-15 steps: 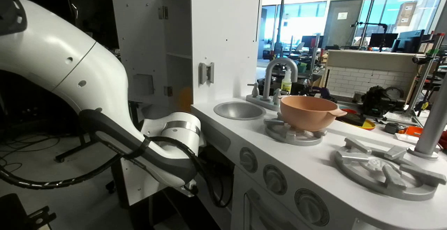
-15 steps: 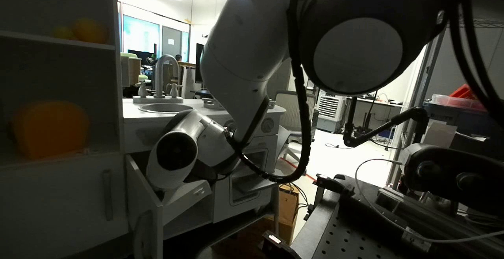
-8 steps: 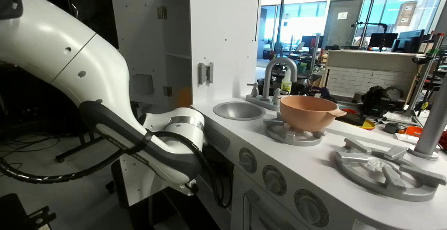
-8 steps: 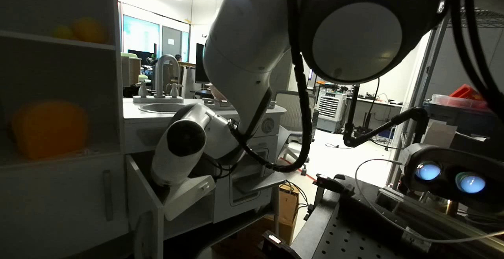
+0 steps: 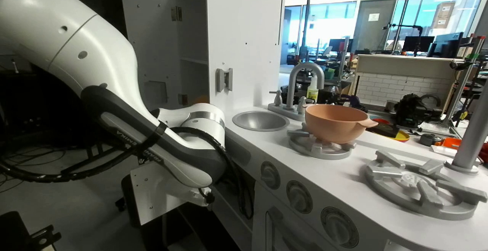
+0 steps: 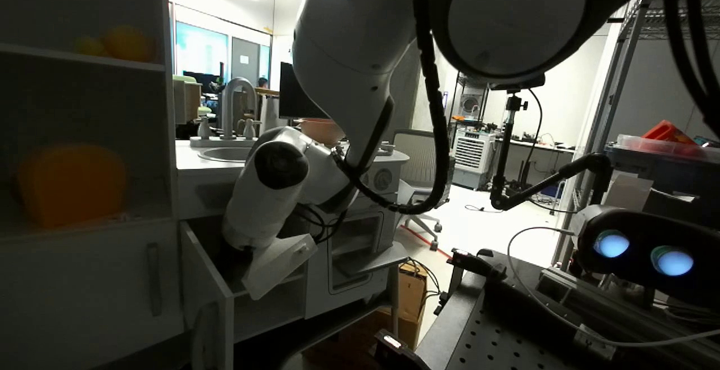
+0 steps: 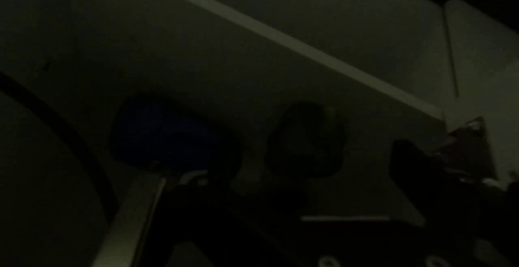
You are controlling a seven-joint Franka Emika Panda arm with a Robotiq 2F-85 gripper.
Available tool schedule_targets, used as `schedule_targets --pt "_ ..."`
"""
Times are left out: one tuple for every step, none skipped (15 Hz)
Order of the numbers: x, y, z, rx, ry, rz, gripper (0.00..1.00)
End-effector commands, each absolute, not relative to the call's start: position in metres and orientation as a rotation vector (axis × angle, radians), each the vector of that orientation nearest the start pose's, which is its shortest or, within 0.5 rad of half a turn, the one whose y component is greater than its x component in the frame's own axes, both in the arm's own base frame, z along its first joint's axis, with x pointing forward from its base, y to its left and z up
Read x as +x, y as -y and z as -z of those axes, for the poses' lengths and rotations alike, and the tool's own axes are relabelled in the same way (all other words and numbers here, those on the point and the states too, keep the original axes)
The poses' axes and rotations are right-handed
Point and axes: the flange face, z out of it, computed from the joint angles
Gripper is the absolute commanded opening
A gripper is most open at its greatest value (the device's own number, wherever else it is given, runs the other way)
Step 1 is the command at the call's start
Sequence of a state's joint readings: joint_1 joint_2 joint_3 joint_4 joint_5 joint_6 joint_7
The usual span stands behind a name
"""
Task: Open the second cabinet door from the left, put the blue bottle and green pepper inside it, and then close the cabinet door
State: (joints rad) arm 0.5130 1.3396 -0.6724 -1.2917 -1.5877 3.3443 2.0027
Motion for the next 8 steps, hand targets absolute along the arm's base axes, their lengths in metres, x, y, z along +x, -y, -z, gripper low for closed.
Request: schedule_targets --pt "0.617 -0.103 -0.031 -3.181 0.372 0.89 1.0" --pt "0.609 -0.104 -0.04 -3.18 0.4 0.85 1.0" --pt "0.601 -0.107 -0.051 -3.179 0.425 0.819 1.0" --pt "0.594 -0.109 -0.059 -3.18 0.451 0.795 1.0" --pt "0.586 -0.112 -0.07 -3.188 0.469 0.78 1.0" --pt "0.579 -0.113 -0.08 -3.197 0.492 0.771 1.0" --pt "0.572 -0.113 -0.091 -3.208 0.514 0.76 1.0" --pt "0.564 -0.114 -0.103 -3.218 0.538 0.747 1.0"
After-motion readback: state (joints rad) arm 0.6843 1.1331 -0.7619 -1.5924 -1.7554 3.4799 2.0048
